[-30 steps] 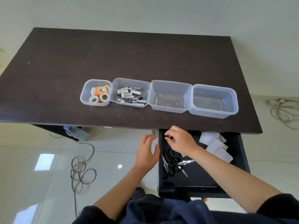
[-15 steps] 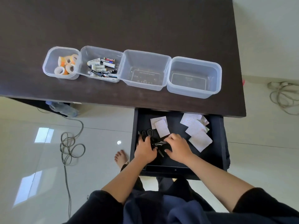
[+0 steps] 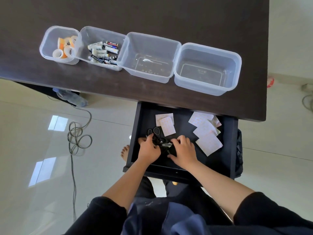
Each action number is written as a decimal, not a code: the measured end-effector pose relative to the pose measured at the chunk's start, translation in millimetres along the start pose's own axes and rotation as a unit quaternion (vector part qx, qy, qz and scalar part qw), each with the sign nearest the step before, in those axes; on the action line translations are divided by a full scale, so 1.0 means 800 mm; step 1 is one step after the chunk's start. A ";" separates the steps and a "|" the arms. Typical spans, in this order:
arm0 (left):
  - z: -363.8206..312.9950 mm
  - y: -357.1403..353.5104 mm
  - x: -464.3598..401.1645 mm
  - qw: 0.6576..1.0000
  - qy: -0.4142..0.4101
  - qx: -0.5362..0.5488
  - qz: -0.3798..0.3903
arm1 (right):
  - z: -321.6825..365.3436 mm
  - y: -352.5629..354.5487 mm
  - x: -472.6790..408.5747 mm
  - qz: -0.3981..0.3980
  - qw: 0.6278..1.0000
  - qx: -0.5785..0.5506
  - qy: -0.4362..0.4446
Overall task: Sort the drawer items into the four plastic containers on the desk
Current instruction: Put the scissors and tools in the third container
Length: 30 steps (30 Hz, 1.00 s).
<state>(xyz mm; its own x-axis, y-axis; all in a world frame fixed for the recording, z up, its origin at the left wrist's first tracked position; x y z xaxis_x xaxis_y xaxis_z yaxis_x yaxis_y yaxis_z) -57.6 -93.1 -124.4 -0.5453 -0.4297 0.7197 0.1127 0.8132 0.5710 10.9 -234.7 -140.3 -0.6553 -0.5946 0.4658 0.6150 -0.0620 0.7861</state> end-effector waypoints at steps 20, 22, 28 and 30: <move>-0.008 0.010 -0.027 0.929 -0.172 -0.326 -0.027 | -0.014 -0.015 0.008 0.011 0.998 -0.055 -0.034; -0.004 0.007 -0.027 0.930 -0.172 -0.323 -0.030 | -0.017 -0.016 0.009 0.016 0.997 -0.069 -0.043; 0.002 -0.001 -0.024 0.920 -0.182 -0.346 -0.009 | -0.023 -0.014 0.009 0.033 0.997 -0.056 -0.047; 0.003 -0.002 -0.025 0.920 -0.181 -0.347 -0.001 | -0.025 -0.013 0.009 0.038 0.997 -0.045 -0.045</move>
<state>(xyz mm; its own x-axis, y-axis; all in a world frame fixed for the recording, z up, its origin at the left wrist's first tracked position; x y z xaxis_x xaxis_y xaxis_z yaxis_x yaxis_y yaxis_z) -48.9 -84.6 -140.5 -0.7728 -0.1694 0.6116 0.5465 0.3122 0.7771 8.4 -254.6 -153.5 -0.6397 -0.5267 0.5597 0.6982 -0.0940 0.7097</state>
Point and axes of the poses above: each hand's wrist, its own x-axis away from the middle knuckle, its own y-axis out of the back of the hand, z = x × y, the point moved 4 cm from there along -x, towards the middle knuckle, and after that the axes turned 7 degrees about -x, right-handed, at the moved point
